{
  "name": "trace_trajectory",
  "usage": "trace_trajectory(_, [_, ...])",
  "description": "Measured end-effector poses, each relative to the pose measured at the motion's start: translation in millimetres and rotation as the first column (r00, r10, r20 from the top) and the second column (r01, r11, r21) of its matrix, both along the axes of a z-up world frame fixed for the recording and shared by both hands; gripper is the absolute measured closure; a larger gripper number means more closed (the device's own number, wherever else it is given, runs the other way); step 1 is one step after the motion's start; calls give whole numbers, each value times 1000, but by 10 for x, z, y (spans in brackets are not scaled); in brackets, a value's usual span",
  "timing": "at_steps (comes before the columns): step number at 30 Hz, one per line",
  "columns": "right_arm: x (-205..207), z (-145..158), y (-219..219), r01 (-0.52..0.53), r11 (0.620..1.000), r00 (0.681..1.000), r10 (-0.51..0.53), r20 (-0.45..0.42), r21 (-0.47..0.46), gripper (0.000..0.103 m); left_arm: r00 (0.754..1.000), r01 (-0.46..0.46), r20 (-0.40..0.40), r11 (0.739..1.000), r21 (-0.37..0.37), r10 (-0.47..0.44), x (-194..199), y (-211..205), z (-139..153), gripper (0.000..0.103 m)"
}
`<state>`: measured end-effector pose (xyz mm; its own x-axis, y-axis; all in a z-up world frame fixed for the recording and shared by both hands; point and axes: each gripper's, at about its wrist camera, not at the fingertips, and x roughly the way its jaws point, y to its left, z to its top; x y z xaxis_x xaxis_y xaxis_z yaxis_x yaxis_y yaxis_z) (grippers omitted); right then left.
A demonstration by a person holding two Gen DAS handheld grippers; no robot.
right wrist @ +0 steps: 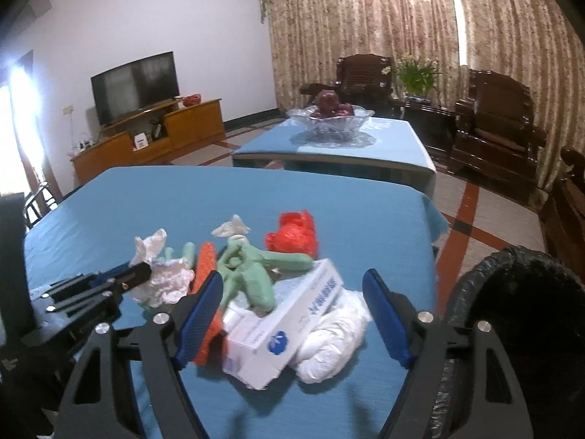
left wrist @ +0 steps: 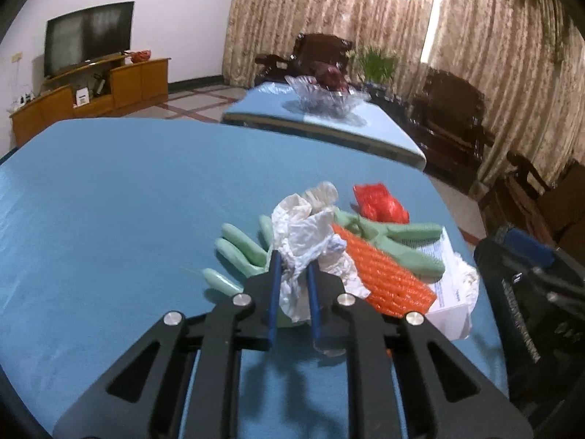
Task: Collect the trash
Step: 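Grasp the long orange foam net with the right gripper while the left holds the tissue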
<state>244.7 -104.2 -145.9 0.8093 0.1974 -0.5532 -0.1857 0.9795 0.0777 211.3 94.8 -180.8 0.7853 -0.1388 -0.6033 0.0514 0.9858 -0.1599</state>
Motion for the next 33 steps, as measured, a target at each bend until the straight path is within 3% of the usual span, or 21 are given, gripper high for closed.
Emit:
trace_trajectory(6, [2,-52,211,-59,998,998,59,-6,8,35,998,-59,31,998,29,58,-245,281,162,90])
trace_trajectory(19, [147,-399,491,-126,991,988,122,-96,-34,56,992,-117,-38,991,57,119,-341,559,-83,90])
trace_trajectory(23, [145,-475,542,-159,987,981,153,-119,-38,68,992,-117,-40,992,52,119,-332,558,-93,90])
trace_trajectory(25, [144,-486,562,-189,982,974,185,-131,-22,82,992,-115,-41,992,51,117,-332,559,-94,90])
trace_trajectory(28, [111,-465,588,-217,976,969,214,-122,-19,91,992,-113,-42,992,48,115,-338,545,-103,90])
trace_trajectory(33, [70,-352,565,-240,971,965,240,-105,20,92,993,-107,-38,993,45,109,-342,526,-58,90])
